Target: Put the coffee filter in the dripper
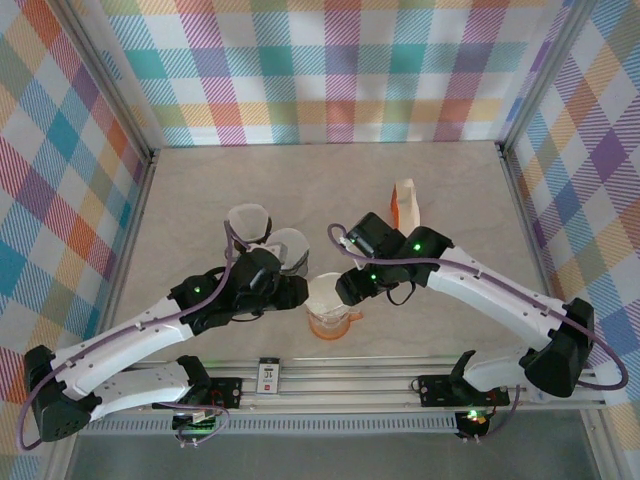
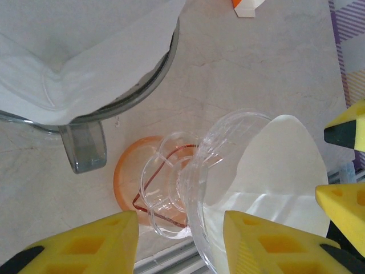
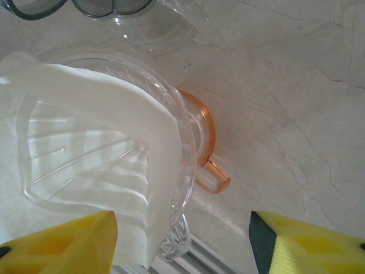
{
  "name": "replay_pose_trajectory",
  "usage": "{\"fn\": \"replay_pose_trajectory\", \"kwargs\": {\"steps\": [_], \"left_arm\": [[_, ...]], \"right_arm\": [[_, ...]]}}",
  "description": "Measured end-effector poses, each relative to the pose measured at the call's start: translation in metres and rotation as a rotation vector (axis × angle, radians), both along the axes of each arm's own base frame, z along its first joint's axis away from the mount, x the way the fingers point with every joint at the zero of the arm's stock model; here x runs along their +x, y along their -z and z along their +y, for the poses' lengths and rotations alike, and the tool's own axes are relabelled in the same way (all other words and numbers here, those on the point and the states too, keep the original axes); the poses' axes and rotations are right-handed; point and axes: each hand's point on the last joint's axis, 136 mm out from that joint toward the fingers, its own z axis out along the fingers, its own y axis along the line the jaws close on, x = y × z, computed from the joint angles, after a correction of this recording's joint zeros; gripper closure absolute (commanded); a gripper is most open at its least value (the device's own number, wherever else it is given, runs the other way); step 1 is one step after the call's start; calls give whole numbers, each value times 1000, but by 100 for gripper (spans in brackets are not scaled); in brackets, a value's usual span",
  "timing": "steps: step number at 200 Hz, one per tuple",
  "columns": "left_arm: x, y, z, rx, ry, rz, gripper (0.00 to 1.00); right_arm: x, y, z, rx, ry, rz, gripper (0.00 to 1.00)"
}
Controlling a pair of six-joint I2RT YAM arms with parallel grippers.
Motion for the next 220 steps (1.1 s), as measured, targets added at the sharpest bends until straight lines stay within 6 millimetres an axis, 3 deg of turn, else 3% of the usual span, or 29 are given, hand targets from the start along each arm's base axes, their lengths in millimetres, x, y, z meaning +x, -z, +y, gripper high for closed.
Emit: {"fn": "replay_pose_trajectory", "kwargs": {"steps": [64, 113, 147, 175, 220], "left_arm": [[3, 6, -8, 30, 20, 18, 78], [8, -4, -11, 32, 20, -9, 76], [10, -2, -12, 46, 19, -8, 70], [10, -1, -11, 54, 21, -5, 64], [9, 0, -8, 66, 22, -2, 62]], "right_arm": [[-3, 5, -1, -17, -2, -2, 38], [-14, 11, -2, -42, -17, 3, 35], [-22, 15, -3, -54, -25, 9, 24], [-18, 11, -2, -40, -3, -8, 18], [1, 1, 3, 3, 45, -34, 16]]}}
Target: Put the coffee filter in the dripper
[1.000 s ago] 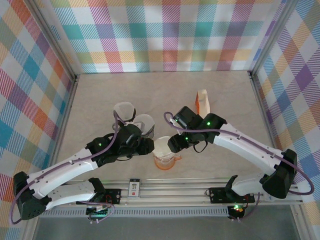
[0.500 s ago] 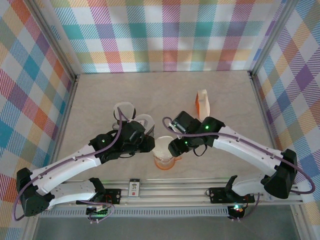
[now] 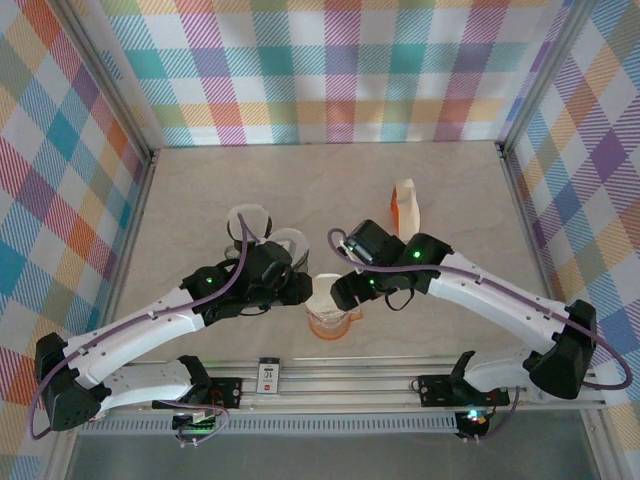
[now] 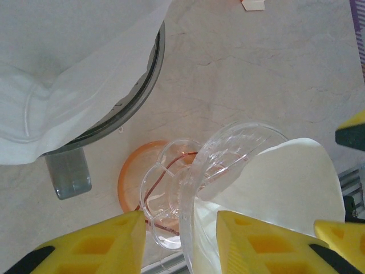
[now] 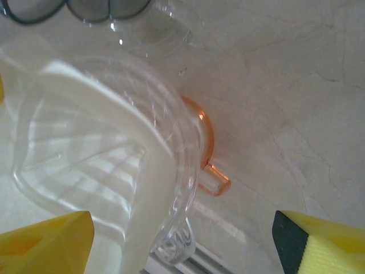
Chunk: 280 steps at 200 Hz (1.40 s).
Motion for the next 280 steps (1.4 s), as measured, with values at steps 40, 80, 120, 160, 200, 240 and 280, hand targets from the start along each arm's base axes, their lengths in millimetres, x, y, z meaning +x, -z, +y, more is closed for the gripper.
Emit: {"fn": "replay_pose_trajectory", "kwargs": {"steps": [40, 80, 120, 160, 200, 240, 280], "left_arm": [[-1, -2, 1, -5, 0, -3, 62], [0, -2, 1, -4, -3, -5, 63], [0, -2, 1, -3, -3, -5, 64], [0, -1, 1, -2, -3, -4, 64], [0, -1, 1, -1, -3, -3, 64], [0, 2, 1, 4, -6, 4, 61], [0, 4, 0, 1, -8, 14, 60]], "right_arm": [[12, 14, 13, -20, -3, 11, 16], [15, 27, 17, -48, -16, 28, 15], [16, 33, 20, -49, -23, 33, 14], [16, 51, 21, -74, -24, 53, 14], [15, 68, 19, -101, -24, 72, 14], [14, 76, 21, -105, -28, 71, 14], [16, 79, 21, -107, -25, 65, 14]]}}
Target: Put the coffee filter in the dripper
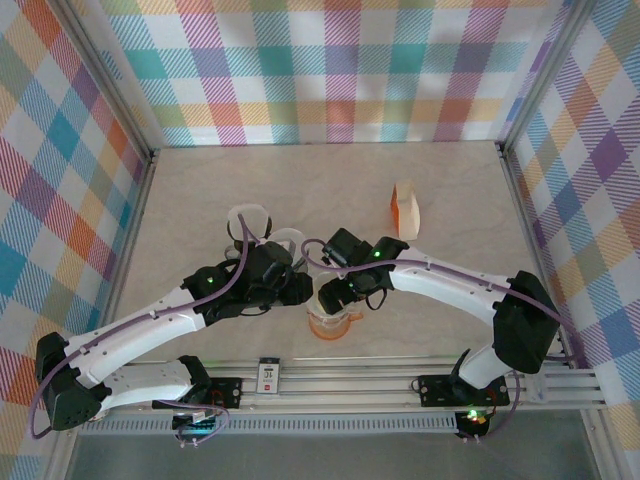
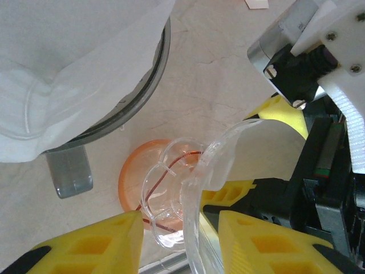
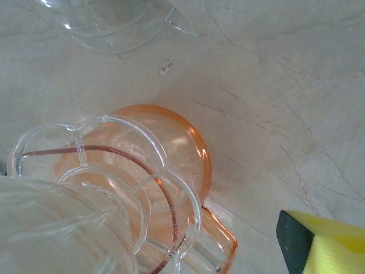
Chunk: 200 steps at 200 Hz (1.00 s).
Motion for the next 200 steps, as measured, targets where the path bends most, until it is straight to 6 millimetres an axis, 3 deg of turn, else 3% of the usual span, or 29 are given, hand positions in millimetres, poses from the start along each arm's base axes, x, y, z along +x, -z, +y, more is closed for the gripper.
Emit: {"fn": "replay_pose_trajectory", "kwargs": {"steps": [84, 200], "left_arm": [[-3, 10, -2, 12, 11, 31, 72], [-3, 11, -1, 18, 10, 35, 70]], "right_arm": [[-1, 0, 0, -1, 1, -2, 13], [3, -2, -1, 10, 33, -26, 12]]}}
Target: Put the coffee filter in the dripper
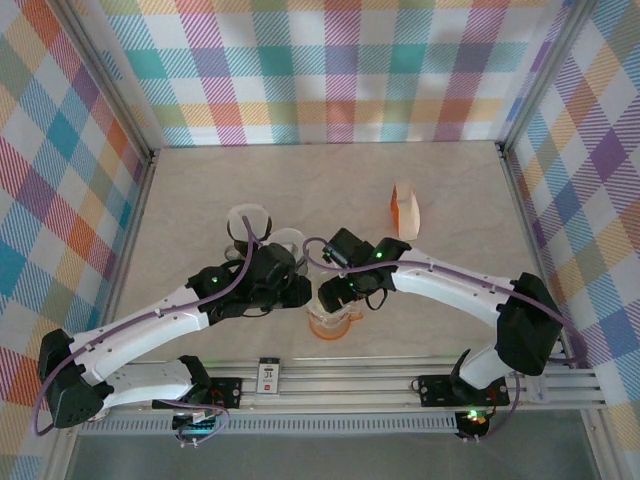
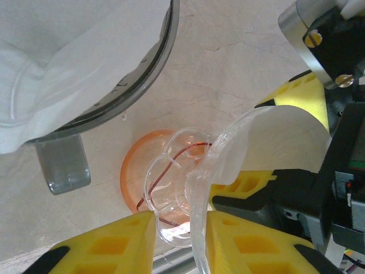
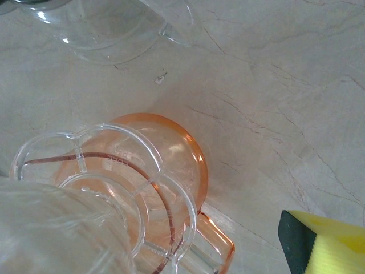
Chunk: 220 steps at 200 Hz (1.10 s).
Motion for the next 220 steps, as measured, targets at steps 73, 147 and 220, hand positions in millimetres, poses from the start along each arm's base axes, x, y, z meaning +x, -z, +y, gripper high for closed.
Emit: {"fn": "replay_pose_trajectory", "kwargs": {"steps": [73, 147, 220], "left_arm": [[0, 2, 0, 5, -2, 6, 72], [0, 2, 0, 5, -3, 6, 74], [0, 5, 0, 9, -3, 9, 75]], "right_arm": [[1, -9, -1, 20, 9, -21, 12], [2, 3, 0, 2, 10, -10, 12], [2, -1, 0, 12, 10, -15, 11]]}}
